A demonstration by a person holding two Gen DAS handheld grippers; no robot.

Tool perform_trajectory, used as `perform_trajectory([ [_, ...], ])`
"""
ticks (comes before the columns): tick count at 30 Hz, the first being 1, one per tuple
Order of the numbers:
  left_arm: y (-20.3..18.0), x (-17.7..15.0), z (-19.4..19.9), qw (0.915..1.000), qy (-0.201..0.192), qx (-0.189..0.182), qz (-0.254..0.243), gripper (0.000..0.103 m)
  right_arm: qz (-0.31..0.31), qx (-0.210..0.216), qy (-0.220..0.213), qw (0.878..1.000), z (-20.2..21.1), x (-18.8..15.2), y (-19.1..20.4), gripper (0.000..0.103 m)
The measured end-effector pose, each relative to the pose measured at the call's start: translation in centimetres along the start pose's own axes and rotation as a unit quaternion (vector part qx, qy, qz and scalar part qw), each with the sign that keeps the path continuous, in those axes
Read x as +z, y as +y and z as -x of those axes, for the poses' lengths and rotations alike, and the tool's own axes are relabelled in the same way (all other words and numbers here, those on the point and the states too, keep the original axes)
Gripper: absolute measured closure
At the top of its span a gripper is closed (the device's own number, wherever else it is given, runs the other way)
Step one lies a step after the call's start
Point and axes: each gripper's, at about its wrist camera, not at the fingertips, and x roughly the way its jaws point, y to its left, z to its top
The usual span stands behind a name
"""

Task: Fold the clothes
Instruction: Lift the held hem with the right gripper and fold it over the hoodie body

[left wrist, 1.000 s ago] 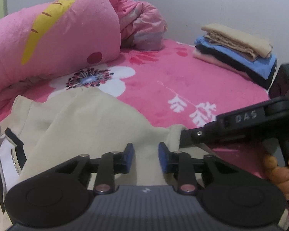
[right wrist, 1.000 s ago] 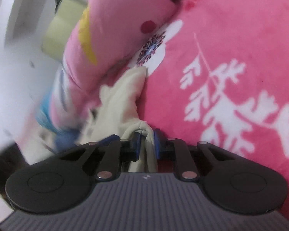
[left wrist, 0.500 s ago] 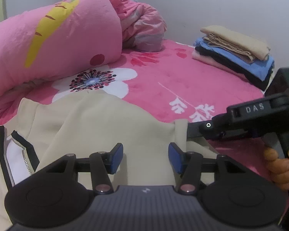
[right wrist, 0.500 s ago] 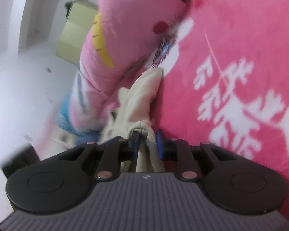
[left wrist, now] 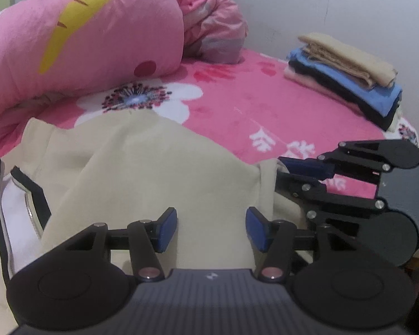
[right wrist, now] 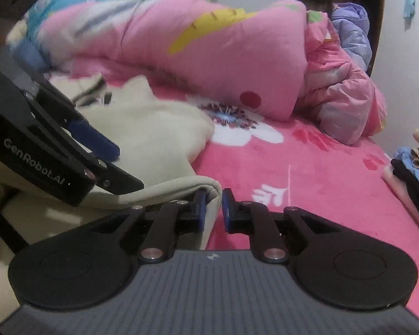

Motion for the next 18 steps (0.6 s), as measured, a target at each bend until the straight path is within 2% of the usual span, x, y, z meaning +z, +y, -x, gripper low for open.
perform_trajectory([
  [2,-0.1,-0.2,0.0,1.0,-0.005,0.002,-0.002,0.047,0.017,-0.005,-0.002,1.0,0.5,0.3,-0.2,0.093],
  [6,0.0,-0.3,0.0,1.0,-0.004,-0.001,0.0,0.046,0.116,-0.034,0.004,0.993,0.2,-0.3,1.3,0.093],
  [10,-0.2,-0.7,-0.3,0.9999,0.001,0.008,-0.012,0.046,0.145,-0.002,0.032,0.989,-1.0,-0.9,0.2,0.091],
  [12,-0.6,-1.0,-0.4,0.9995,0.001,0.017,-0.028,0.041,0.162,0.006,0.03,0.986,-0.9,-0.9,-0.1,0.077],
  [17,-0.5,-0.9,-0.6,0.9994,0.004,0.018,-0.028,0.039,0.142,0.051,0.035,0.988,-0.3,-0.5,-2.8,0.059],
  [18,-0.4,-1.0,-0.5,0.9995,0.005,0.017,-0.027,0.039,0.143,0.052,0.035,0.988,0.2,-0.4,-3.1,0.058],
])
